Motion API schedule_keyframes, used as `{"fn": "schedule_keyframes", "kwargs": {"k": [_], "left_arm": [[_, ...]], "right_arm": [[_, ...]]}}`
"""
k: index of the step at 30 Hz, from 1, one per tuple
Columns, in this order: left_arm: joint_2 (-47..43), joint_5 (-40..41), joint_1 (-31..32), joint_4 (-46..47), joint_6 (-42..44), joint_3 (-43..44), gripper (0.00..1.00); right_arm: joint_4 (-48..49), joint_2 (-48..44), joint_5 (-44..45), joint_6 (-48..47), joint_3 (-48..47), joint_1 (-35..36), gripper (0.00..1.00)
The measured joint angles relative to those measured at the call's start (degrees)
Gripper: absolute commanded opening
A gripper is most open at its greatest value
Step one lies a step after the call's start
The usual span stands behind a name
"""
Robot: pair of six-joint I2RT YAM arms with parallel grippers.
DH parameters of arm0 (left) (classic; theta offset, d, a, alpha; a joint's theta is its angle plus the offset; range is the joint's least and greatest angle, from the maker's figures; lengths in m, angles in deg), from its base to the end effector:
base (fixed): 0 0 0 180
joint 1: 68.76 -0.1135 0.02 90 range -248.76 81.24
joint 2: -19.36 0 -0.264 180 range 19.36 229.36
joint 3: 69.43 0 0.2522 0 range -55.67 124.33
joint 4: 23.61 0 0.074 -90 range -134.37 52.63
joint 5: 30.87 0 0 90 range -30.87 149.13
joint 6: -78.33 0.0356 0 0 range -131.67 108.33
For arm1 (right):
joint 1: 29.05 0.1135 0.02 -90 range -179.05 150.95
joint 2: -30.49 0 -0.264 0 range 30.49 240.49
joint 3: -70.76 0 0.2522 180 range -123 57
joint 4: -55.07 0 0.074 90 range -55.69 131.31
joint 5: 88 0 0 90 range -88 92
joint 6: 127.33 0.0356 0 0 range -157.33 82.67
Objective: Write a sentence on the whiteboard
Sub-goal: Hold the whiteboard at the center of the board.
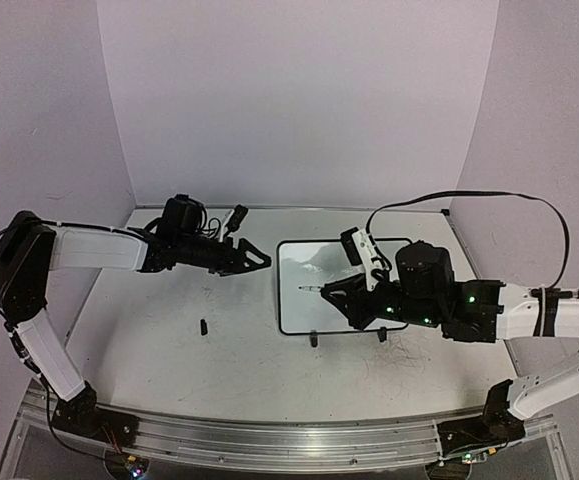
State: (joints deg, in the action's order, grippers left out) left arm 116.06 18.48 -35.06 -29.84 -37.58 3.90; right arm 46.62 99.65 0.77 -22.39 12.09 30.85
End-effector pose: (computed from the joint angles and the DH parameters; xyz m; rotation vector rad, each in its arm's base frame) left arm 0.2951 -0.2247 0.2258 0.6213 2.1580 -1.3406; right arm 0.1386 0.2407 0.2787 -0.7814 1.8481 0.8877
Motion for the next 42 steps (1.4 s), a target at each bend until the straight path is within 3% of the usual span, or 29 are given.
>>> {"fn": "schedule_keyframes", "kwargs": {"k": [13, 24, 29, 42], "left_arm": [[-0.6, -6.5, 0.0, 4.8, 2.5, -2.7, 0.67], [4.9, -7.8, 0.0, 9.5, -1.9, 1.1, 0.60], [7.8, -8.7, 0.0, 9.9, -2.8, 4.0, 0.46], [12.0, -10.1, 0.5, 11.1, -2.9, 6.0, 0.27]], "right_arm": [[2.9, 1.0, 5.1, -1.0, 0.0, 2.5, 0.00], [2.3, 8.0, 13.6, -0.3, -3.9, 2.9, 0.00], [2.6, 10.3, 15.9, -0.3, -5.1, 2.9, 0.00], [4.4, 14.3, 17.1, -0.8, -6.5, 3.3, 0.00]]}}
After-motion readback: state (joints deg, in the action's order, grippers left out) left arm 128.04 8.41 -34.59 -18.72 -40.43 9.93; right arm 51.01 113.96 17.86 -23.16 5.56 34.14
